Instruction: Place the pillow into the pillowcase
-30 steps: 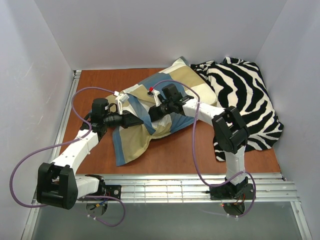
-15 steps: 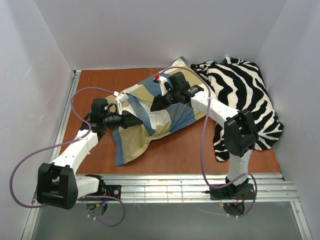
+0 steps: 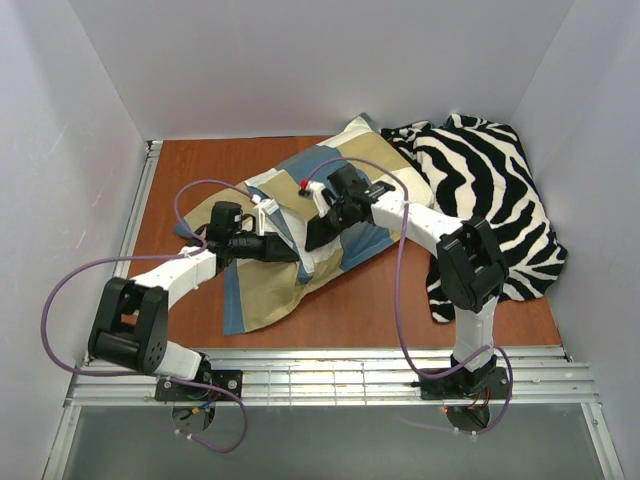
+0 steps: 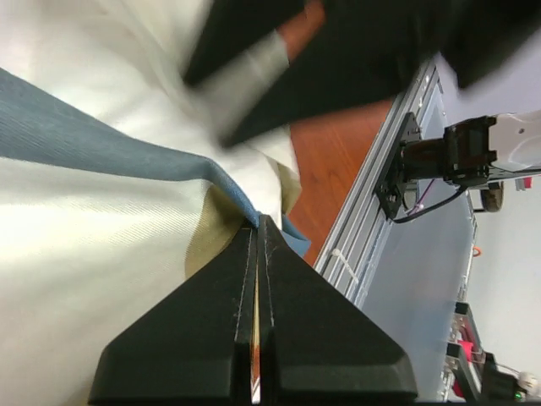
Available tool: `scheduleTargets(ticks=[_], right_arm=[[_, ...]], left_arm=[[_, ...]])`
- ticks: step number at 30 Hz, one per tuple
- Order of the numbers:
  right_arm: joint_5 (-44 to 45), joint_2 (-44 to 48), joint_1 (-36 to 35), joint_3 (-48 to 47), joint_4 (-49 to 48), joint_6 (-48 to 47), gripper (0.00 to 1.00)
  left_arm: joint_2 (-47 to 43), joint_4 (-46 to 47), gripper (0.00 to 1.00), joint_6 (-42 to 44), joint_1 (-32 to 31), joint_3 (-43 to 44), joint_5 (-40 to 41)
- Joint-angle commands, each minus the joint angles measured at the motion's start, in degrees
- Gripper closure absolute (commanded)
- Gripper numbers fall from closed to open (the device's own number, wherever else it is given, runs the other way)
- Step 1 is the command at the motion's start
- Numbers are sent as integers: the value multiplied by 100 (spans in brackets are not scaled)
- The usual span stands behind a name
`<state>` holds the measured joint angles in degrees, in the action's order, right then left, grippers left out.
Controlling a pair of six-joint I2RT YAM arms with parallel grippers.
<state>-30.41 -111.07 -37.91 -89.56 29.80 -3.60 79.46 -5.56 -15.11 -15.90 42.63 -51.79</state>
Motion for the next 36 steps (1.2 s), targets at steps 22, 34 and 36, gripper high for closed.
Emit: scheduleTargets(ticks=[22, 34, 36], right_arm=[[-396, 717, -190, 1177, -907, 958, 99], [-1027, 1482, -269, 1502, -1055, 649, 99], [-1063, 1491, -322, 1573, -1090, 720, 99]], left_arm=[[6, -94, 100, -124, 191, -651, 1302], [353, 735, 100, -455, 377, -393, -623], [-321, 2417, 100, -1522, 316, -720, -806]])
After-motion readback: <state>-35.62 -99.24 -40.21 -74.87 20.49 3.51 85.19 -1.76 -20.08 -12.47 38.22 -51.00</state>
